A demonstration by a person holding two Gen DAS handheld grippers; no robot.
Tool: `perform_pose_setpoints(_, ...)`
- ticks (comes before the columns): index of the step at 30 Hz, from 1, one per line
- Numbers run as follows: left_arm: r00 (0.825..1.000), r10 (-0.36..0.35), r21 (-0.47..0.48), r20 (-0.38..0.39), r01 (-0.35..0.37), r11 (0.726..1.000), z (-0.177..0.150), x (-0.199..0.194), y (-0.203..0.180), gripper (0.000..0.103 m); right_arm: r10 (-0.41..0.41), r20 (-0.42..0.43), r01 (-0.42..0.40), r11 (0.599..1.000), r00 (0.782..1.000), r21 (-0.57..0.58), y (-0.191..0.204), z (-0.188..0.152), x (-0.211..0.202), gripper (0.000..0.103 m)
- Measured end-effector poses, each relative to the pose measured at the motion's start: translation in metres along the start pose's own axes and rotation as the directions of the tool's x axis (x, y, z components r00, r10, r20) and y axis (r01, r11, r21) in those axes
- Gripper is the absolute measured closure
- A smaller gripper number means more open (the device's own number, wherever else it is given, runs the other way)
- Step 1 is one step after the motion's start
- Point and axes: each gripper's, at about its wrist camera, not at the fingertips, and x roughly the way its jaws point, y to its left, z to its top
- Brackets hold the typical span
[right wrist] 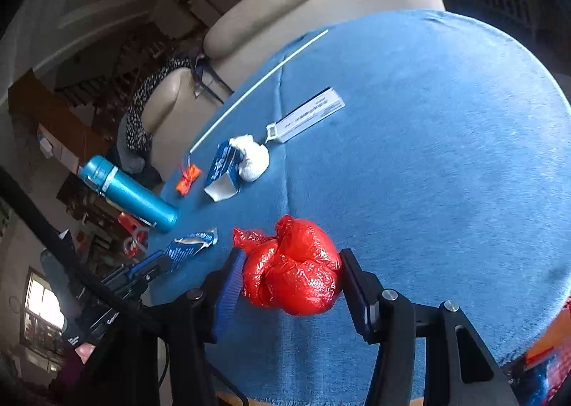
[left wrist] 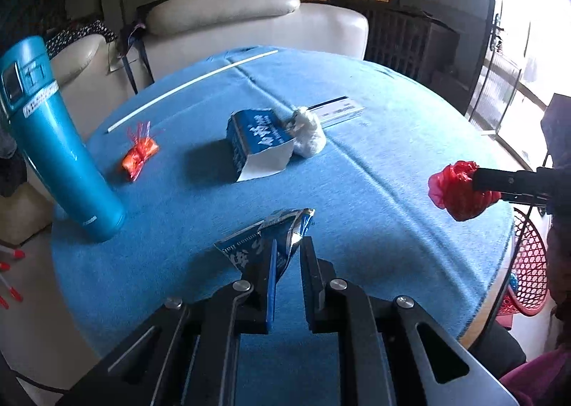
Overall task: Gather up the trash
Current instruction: 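Carry the red bag and wrapper toward the red basket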
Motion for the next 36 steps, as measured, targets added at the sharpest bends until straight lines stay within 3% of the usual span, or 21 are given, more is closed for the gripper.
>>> perform_pose_setpoints(9,0.999,-0.04,0.063,0.023,0.038,0.997,0.016,-0.011,-0.033,0.089,-0.001,0.039,-0.001,0.999,0.999,0.053,-0.015,-0.003,-0.016,0.047)
perform_pose_setpoints(17,0.987,-0.133,0.18,0.084,0.117,0.977,0.05,-0.024,-0.09,0.089,-0.035,0.133,0.022,0.995,0.99,0.099,-0.042,-0.006,-0.069,0.047)
perform_pose_setpoints(27,0.964,-0.258,0.354,0.073,0.216,0.91,0.082,-0.022,-0.172,0.089,-0.126,0.234,0.063,0.964,0.964,0.259,-0.11,-0.019,-0.134,0.047)
perform_pose_setpoints(36,0.93,-0.364,0.461,0.044,0.304,0.834,0.088,-0.026,-0.24,0.089,-0.207,0.328,0.085,0.933,0.922,0.35,-0.148,-0.026,-0.189,0.047)
